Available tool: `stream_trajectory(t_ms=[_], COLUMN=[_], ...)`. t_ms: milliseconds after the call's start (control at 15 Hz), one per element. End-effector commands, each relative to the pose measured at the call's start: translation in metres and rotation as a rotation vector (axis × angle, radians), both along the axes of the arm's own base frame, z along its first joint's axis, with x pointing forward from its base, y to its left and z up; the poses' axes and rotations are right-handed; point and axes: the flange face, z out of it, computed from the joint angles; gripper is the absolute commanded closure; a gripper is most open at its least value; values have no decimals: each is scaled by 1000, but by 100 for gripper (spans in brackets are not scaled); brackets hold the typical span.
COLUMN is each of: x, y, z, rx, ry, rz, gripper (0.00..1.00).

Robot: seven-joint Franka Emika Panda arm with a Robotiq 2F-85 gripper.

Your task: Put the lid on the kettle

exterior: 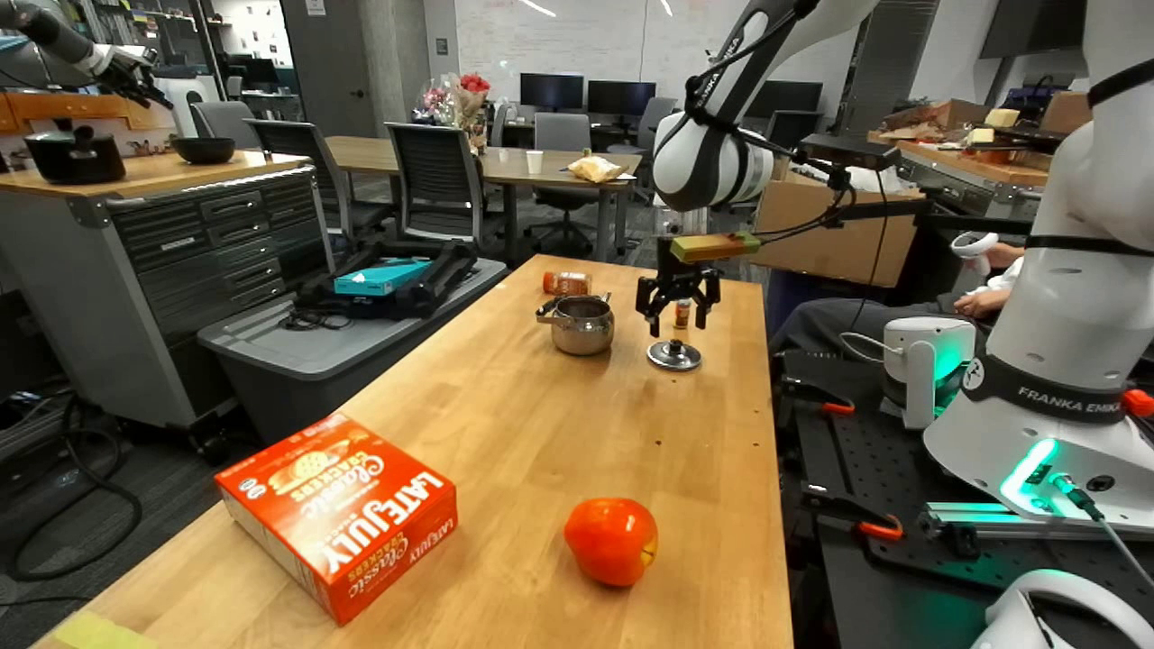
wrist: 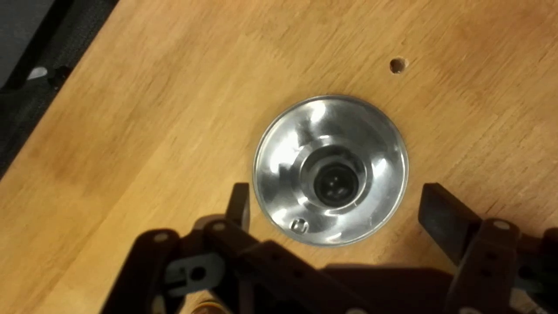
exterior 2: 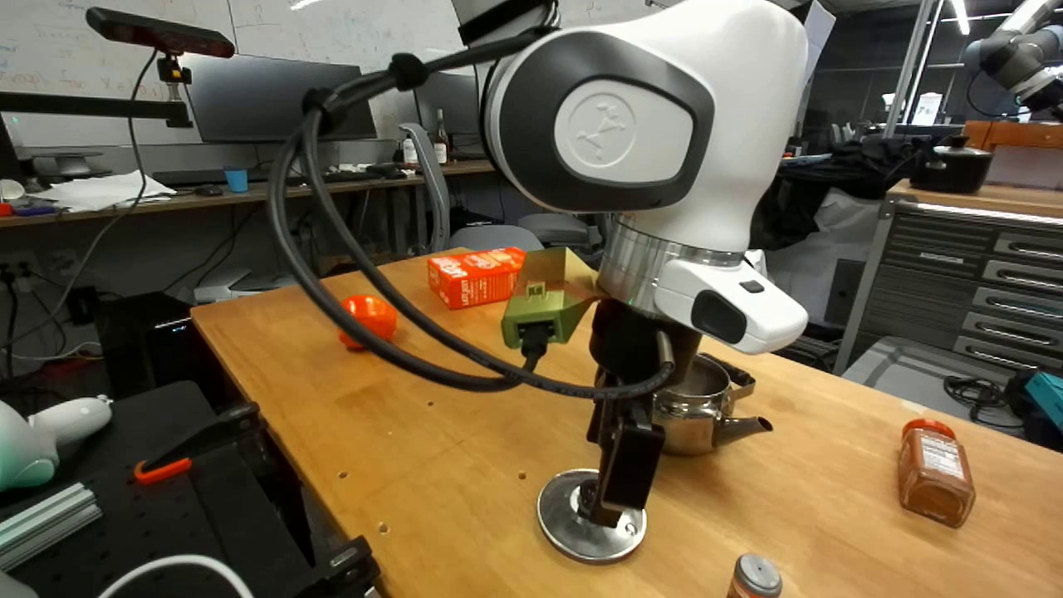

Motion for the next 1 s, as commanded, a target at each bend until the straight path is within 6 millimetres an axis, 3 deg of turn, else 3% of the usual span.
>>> stream_trajectory(t_ms=[0,333,467,933], x=[7,7,8,10], y=[0,0,0,0], z=[-8,-14,-15,-14], rx=[7,9,7,0], ry=[26,35,34,27], rz=[4,-6,-9,-20], gripper=[0,0,26,80])
